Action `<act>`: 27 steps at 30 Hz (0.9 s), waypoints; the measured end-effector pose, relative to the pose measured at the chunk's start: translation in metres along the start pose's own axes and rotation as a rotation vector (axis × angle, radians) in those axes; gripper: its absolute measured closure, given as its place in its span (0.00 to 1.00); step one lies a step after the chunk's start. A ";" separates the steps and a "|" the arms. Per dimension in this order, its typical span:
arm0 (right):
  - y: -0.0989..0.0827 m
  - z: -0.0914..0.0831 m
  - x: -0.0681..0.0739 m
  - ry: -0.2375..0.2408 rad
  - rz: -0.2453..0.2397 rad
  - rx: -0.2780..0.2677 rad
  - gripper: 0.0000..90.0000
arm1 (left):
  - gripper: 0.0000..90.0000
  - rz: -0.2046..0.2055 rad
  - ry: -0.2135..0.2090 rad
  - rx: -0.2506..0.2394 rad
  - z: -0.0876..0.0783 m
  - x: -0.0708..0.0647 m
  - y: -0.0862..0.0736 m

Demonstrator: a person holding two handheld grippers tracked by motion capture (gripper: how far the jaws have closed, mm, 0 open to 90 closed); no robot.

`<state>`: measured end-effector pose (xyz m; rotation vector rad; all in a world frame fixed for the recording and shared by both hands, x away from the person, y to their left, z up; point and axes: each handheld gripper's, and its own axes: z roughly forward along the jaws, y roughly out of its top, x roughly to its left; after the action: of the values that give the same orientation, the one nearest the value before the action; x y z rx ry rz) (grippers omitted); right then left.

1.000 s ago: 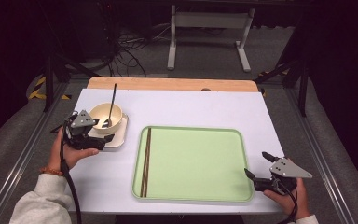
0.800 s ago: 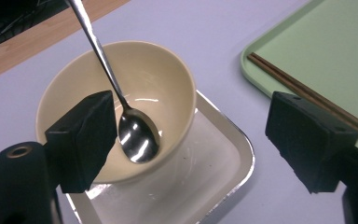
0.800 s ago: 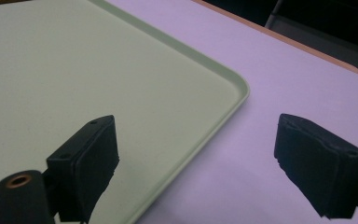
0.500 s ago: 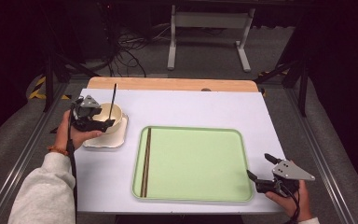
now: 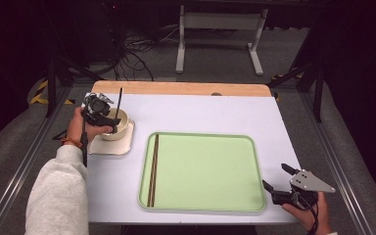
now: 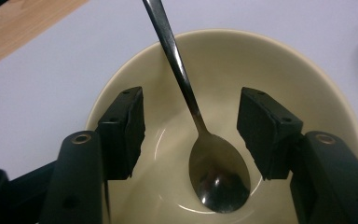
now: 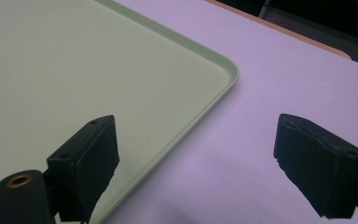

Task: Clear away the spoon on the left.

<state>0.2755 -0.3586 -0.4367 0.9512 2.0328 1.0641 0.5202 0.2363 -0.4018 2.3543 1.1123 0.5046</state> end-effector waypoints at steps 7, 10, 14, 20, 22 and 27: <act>-0.004 -0.005 0.000 -0.015 0.010 0.010 0.16 | 0.62 0.004 0.008 0.061 0.016 0.003 0.004; -0.005 -0.007 0.000 -0.017 0.017 0.011 0.16 | 0.75 -0.003 -0.007 0.049 0.018 0.005 0.005; -0.008 -0.009 0.000 -0.023 0.020 0.021 0.16 | 0.87 -0.011 -0.013 0.038 0.019 0.006 0.006; -0.010 -0.012 0.000 -0.029 0.022 0.019 0.16 | 0.95 -0.021 -0.031 0.017 0.020 0.007 0.006; -0.010 -0.013 0.000 -0.032 0.021 0.017 0.16 | 0.96 -0.015 -0.031 0.019 0.019 0.006 0.006; -0.010 -0.013 0.000 -0.033 0.019 0.017 0.16 | 0.96 -0.017 -0.025 0.005 0.014 0.006 0.005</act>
<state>0.2621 -0.3677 -0.4388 0.9920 2.0127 1.0368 0.5343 0.2346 -0.4098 2.3470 1.1232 0.4657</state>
